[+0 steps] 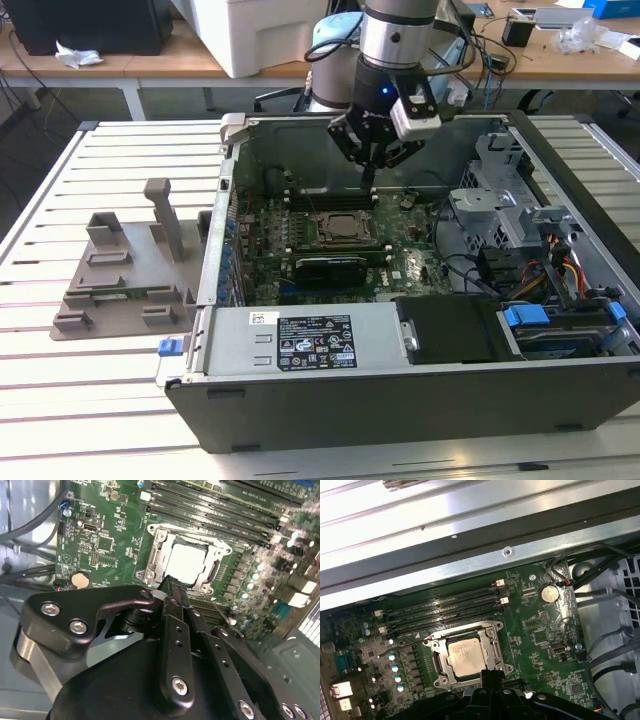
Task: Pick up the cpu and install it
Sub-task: 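Install the first cpu locking lever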
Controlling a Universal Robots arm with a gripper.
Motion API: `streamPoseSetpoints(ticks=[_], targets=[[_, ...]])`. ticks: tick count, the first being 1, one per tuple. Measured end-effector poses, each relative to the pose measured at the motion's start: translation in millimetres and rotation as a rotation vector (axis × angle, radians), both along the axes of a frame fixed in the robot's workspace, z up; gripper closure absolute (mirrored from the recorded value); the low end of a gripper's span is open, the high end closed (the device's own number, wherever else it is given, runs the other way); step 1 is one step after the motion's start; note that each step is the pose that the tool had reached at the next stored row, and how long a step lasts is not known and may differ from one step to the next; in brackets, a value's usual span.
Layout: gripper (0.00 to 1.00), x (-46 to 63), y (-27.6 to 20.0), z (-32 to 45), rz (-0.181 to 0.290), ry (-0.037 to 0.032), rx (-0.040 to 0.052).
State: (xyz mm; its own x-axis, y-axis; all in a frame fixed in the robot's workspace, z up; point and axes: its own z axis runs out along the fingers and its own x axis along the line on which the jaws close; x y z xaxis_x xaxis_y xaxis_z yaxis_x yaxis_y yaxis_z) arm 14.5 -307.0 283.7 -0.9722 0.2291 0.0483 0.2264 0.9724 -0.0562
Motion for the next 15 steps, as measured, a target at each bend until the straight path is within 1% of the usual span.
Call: streamPoseSetpoints(ticks=[7,8,9,10,11,13,14,15], targets=[[0.89,0.0,0.0,0.0,0.107,-0.0001,0.0007],[0.89,0.0,0.1,-0.1,0.132,-0.0006,0.0084],[0.89,0.0,0.0,0.0,0.151,-0.0018,0.0282],[0.89,0.0,0.0,0.0,0.165,-0.0022,0.0377],[0.89,0.0,0.0,0.0,0.179,-0.0023,0.0414],[0.89,0.0,0.1,-0.1,0.221,-0.0018,0.0459],[0.89,0.0,-0.1,0.0,0.247,-0.0017,0.0507],[0.89,0.0,0.0,-0.1,0.264,-0.0022,0.0579]])
